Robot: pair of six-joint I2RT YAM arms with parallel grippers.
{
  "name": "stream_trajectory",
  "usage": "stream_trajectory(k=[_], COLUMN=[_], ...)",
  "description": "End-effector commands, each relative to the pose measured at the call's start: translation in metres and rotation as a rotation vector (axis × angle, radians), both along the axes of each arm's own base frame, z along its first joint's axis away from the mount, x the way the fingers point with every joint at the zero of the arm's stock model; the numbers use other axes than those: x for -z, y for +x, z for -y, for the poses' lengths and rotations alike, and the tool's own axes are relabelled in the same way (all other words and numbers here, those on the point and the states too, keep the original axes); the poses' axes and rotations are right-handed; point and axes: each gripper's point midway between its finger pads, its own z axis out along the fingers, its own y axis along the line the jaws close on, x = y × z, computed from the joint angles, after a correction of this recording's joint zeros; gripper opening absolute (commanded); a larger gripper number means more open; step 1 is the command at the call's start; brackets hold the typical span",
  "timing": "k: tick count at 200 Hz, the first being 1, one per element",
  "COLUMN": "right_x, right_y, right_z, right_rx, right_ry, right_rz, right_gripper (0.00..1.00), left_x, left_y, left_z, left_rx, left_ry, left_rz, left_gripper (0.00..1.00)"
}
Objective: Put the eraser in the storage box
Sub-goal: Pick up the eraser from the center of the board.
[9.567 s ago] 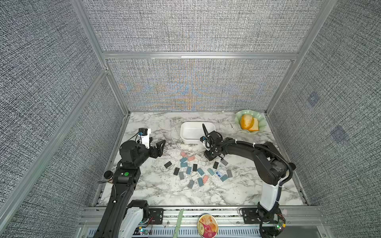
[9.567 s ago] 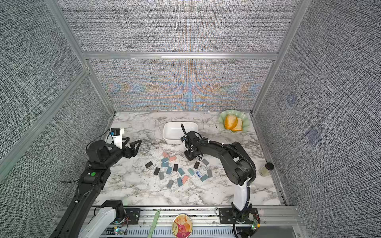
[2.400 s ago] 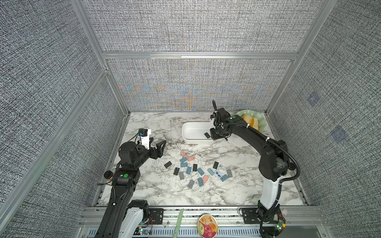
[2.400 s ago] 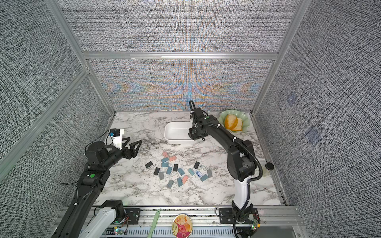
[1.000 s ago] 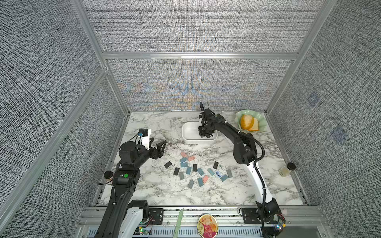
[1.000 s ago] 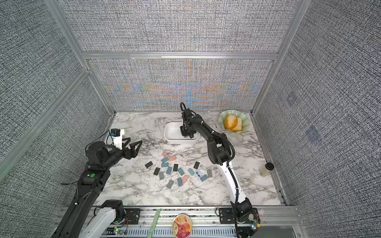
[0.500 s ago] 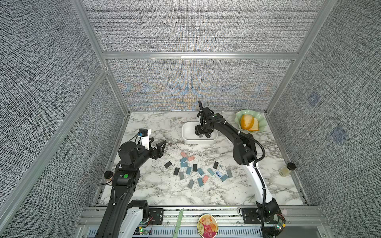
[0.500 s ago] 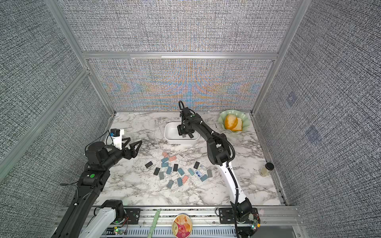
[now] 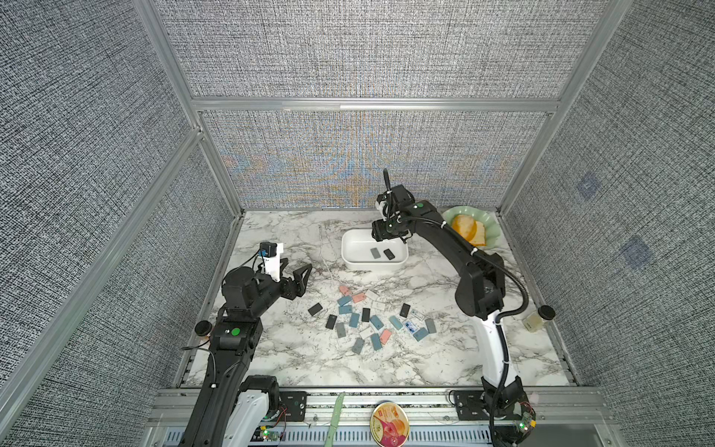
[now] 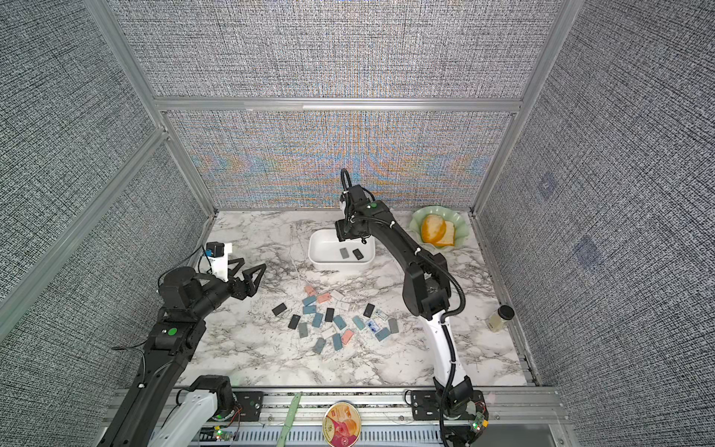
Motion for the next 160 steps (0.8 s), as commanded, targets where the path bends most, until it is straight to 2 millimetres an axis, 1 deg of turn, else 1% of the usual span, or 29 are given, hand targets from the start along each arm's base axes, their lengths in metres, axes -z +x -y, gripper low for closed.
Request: stream_trajectory(k=[1,7,8,14,22,33,47,48,60,62,76,99,117,141,160], right_x=[-0.006,-0.008,-0.011,-0.011,-0.015,-0.014,-0.019,-0.017,-0.019,-0.023,-0.028,-0.040,-0.052,-0.068,-0.081], right_y=[-0.019,-0.026,-0.026,-0.032,-0.041,-0.055,-0.070,-0.072,-0.084,-0.086,-0.098,-0.110,-0.116,-0.123,-0.130], right_z=[0.016,0.020,0.020,0.024,0.030,0.039,0.050,0.051,0.061,0.062,0.070,0.080,0.088,0.103,0.114], right_rx=[0.002,0.004,0.004,0.010,0.018,0.028,0.043,0.043,0.057,0.059,0.072,0.086,0.105,0.136,0.151], right_ry=[-0.044,-0.046,-0.043,-0.047,-0.048,-0.058,-0.071,-0.075,-0.083,-0.081,-0.074,-0.060,-0.057,-0.074,-0.086], right_rz=[-0.003,-0.003,0.005,0.003,0.010,0.004,0.014,0.011,0.020,0.028,0.045,0.083,0.125,0.189,0.237], right_gripper=[0.65,0.65,0.65,0.65,0.65,0.65,0.65,0.65,0.65,0.65,0.65,0.65,0.65,0.65,0.65], left_x=[-0.001,0.001,0.001,0.002,0.005,0.013,0.027,0.027,0.038,0.040,0.045,0.056,0.080,0.125,0.146], left_y=[0.001,0.001,0.001,0.001,0.002,0.005,0.009,0.009,0.012,0.012,0.013,0.017,0.021,0.024,0.030], left_z=[0.001,0.002,0.003,0.004,0.006,0.008,0.009,0.009,0.011,0.011,0.021,0.040,0.054,0.066,0.069], left_rx=[0.008,0.014,0.015,0.022,0.030,0.023,-0.003,-0.005,-0.035,-0.039,-0.050,-0.084,-0.122,-0.198,-0.261], left_ry=[-0.001,-0.002,-0.003,-0.006,-0.011,-0.024,-0.051,-0.053,-0.076,-0.078,-0.080,-0.082,-0.066,-0.041,-0.068], left_rz=[0.012,0.005,0.005,-0.002,-0.016,-0.058,-0.159,-0.166,-0.262,-0.276,-0.344,-0.430,-0.534,-0.705,-0.773], left_gripper=[0.81,0.80,0.80,0.78,0.77,0.76,0.75,0.74,0.72,0.71,0.70,0.68,0.67,0.65,0.64])
